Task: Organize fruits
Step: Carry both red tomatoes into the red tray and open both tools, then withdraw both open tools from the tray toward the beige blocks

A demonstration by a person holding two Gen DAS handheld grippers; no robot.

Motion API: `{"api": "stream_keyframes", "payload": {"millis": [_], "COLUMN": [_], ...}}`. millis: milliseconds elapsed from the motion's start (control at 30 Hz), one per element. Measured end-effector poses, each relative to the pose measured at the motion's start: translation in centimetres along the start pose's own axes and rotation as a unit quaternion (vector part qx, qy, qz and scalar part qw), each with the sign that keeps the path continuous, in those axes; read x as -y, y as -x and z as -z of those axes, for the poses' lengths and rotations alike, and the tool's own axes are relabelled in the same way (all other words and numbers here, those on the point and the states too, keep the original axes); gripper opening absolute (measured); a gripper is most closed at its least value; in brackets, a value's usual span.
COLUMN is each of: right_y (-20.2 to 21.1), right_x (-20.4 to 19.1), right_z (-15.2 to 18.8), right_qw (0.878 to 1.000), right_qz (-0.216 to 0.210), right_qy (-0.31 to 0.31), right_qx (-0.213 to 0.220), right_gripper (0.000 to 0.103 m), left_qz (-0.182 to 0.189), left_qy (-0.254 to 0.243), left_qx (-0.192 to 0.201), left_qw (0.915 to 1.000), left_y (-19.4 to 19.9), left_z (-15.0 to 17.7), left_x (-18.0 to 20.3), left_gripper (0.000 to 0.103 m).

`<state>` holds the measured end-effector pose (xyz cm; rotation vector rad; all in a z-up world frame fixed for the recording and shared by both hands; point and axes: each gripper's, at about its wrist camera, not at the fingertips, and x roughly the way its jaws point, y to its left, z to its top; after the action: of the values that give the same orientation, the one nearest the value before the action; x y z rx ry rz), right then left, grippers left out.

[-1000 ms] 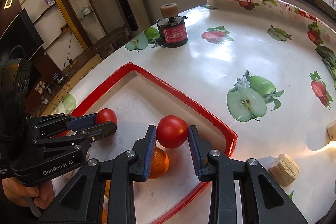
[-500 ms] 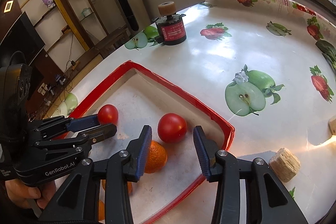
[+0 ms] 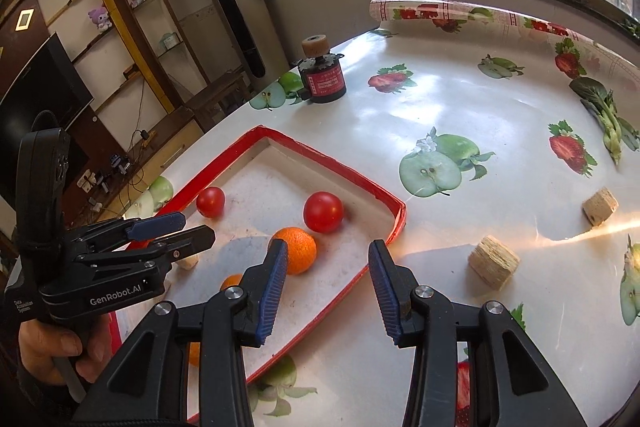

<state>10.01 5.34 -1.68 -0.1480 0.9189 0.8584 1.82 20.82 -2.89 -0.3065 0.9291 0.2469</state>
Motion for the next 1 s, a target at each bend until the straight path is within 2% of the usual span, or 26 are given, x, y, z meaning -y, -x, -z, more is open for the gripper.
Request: {"api": "stream_keyframes", "payload": {"millis": [267, 767, 1000], "right_y": [3.2, 7.3, 9.3], "right_x": [0.9, 4.2, 6.3], "right_z": [2.5, 7.2, 9.6], "right_qw": [1.0, 0.998, 0.996], "right_qz": [0.012, 0.036, 0.06], "right_qy": [-0.008, -0.049, -0.064], "right_qx": [0.014, 0.02, 0.018], "right_gripper": [0.052, 0.055, 0.055], "left_qz": [0.012, 0.033, 0.047], "left_qy": [-0.013, -0.034, -0.051], "left_qx": [0.009, 0.011, 0.006], "left_qw": [0.9998, 0.9988, 0.9976], "left_y": [1.5, 3.0, 3.0], "left_z": [1.3, 2.8, 3.6], "left_x": [1.9, 4.9, 7.0], "left_gripper": [0.05, 0.05, 0.05]}}
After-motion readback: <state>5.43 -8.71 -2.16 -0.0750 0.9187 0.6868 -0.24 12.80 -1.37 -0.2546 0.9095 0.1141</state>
